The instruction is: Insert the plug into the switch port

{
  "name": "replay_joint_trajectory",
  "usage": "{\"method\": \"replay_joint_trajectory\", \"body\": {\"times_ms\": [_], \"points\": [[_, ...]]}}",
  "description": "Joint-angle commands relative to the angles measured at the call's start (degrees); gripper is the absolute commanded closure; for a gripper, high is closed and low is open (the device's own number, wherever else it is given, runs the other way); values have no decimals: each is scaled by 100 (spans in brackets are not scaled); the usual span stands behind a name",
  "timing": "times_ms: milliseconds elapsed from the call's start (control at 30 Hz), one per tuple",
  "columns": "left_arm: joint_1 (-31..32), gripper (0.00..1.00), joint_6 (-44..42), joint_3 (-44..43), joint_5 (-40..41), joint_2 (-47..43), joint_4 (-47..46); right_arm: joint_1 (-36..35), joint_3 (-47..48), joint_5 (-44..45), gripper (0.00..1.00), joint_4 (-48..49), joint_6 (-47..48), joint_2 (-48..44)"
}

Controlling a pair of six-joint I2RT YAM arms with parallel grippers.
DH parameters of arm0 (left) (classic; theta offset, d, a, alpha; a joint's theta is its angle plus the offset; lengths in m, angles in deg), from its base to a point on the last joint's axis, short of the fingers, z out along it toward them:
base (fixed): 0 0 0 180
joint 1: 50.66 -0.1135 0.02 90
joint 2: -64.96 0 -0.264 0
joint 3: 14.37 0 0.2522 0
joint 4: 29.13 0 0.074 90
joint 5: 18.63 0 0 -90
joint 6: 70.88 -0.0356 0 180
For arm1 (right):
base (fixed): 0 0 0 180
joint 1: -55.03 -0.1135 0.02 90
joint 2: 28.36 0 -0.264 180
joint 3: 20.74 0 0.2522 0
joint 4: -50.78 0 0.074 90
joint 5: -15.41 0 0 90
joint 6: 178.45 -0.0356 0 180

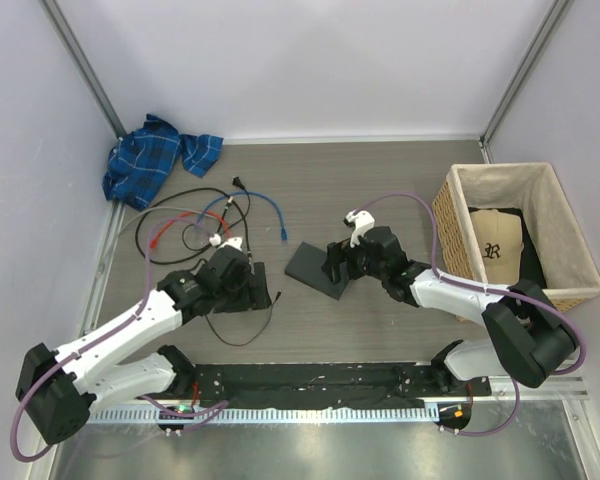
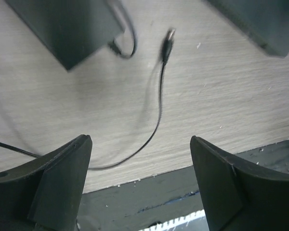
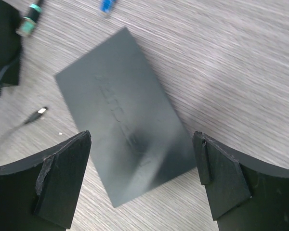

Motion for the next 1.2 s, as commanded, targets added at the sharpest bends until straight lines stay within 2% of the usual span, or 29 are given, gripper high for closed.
{"method": "replay_joint_trajectory", "body": {"times_ms": [0, 67, 167, 367, 467, 567, 733, 1167], "points": [[39, 11, -945, -881, 638, 240, 110, -25, 312, 477, 4, -235, -73, 16], [118, 11, -1332, -1180, 691, 417, -74, -16, 348, 758, 4, -366, -135, 16], [346, 13, -1456, -1409, 796, 987, -434, 46, 339, 925, 4, -428, -240, 16], [487, 30, -1526, -1673, 1025, 2418, -612, 213, 225, 899, 4, -393, -320, -81], [488, 43, -1535, -1770, 1095, 2920, -620, 248, 172, 882, 4, -306, -328, -107], [488, 54, -1535, -1788, 1043, 3185, -655, 283, 119, 864, 4, -235, -328, -116], [488, 63, -1527, -1656, 955, 3283, -866, 292, 58, 847, 4, -139, -337, -125], [488, 73, -1439, -1612, 761, 3705, -1156, 301, 49, 785, 4, -121, -320, -107]]}}
